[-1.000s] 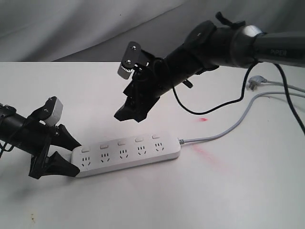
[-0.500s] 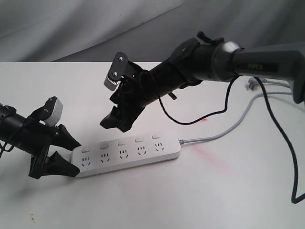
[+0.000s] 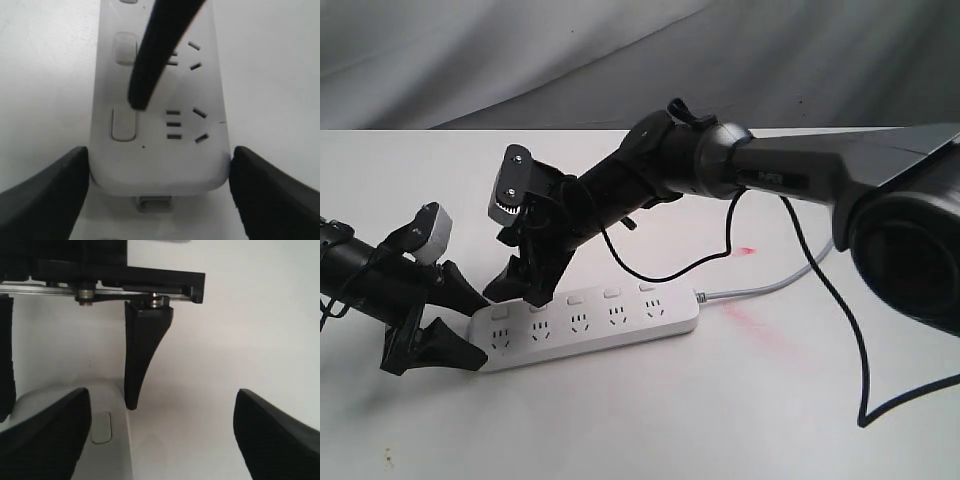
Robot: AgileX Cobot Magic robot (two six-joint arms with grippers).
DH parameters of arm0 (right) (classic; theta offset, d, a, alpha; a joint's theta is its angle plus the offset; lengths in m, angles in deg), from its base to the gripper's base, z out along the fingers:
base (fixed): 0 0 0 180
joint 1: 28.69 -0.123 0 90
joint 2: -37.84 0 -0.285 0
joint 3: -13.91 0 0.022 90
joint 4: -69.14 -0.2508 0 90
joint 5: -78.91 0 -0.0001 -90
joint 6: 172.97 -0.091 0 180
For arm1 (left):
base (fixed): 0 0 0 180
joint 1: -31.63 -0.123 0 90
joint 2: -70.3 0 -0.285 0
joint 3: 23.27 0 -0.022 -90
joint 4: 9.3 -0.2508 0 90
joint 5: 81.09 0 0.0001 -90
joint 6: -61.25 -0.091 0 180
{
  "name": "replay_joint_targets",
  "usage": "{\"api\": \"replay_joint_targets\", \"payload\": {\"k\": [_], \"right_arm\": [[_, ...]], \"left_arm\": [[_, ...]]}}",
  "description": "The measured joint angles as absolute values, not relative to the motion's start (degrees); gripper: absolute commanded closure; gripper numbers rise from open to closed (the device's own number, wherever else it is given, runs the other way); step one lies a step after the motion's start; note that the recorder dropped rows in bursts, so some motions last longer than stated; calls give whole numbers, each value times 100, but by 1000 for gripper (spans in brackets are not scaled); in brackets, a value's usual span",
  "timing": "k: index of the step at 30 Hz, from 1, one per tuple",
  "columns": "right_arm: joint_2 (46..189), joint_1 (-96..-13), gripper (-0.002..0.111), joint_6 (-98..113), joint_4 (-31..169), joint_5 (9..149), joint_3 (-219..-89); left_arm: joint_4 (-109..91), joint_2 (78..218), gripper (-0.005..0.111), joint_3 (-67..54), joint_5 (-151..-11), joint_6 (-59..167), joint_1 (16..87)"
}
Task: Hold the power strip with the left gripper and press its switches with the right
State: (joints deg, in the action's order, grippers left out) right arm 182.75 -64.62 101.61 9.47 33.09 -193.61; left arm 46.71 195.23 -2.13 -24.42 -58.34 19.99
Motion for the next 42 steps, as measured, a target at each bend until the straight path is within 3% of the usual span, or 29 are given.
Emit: {"api": "replay_joint_targets", "payload": {"k": [42], "right_arm": [[18679, -6595, 36, 9507, 1673, 3499, -19719]], "left_arm": [[4671, 19523, 50, -213, -2442, -5834, 1999]]}}
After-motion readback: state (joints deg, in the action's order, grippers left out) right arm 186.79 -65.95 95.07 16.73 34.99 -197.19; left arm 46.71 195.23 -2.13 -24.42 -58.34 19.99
